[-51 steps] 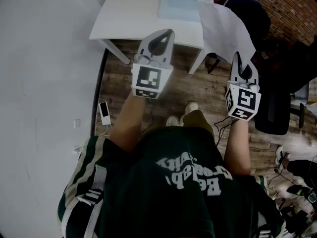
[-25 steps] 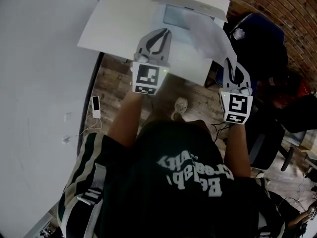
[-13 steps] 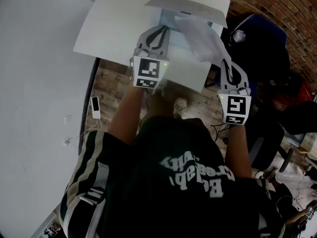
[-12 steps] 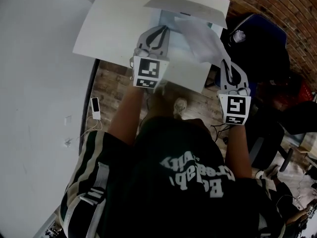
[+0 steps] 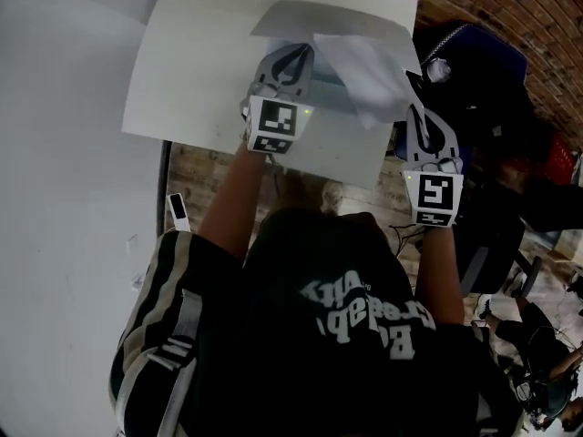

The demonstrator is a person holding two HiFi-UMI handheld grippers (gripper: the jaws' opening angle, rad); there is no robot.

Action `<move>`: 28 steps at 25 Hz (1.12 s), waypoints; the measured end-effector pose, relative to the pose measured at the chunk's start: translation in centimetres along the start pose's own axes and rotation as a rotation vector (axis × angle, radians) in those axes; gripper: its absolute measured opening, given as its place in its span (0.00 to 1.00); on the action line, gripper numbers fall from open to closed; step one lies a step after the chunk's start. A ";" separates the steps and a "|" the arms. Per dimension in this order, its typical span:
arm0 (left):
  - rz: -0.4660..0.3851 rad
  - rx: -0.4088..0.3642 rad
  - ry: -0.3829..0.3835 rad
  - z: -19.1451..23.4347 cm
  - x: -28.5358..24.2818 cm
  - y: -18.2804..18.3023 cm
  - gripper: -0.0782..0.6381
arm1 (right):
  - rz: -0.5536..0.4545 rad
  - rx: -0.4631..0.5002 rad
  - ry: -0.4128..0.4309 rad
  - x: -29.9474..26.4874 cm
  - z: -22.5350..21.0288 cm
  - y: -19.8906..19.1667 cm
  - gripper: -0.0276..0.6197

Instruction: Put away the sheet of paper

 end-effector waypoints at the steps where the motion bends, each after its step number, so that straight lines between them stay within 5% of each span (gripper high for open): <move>1: -0.004 -0.005 -0.006 0.5 -0.6 0.3 0.11 | 0.004 0.002 -0.004 -0.5 -0.1 0.3 0.03; 13: -0.086 -0.062 -0.066 6.9 -6.1 6.3 0.11 | 0.042 0.021 -0.115 -6.3 -3.9 3.8 0.03; 28: -0.151 -0.031 -0.238 10.7 -9.1 8.6 0.11 | 0.150 0.351 -0.249 -19.2 -4.9 6.7 0.03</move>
Point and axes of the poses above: the fingertips, and each gripper's own axes: x backward along the fingers, z to its left, y out of its top, the point moved 1 cm from there along x, backward along the fingers, and after that the axes turned 11 degrees about z, right-handed, at the moved point
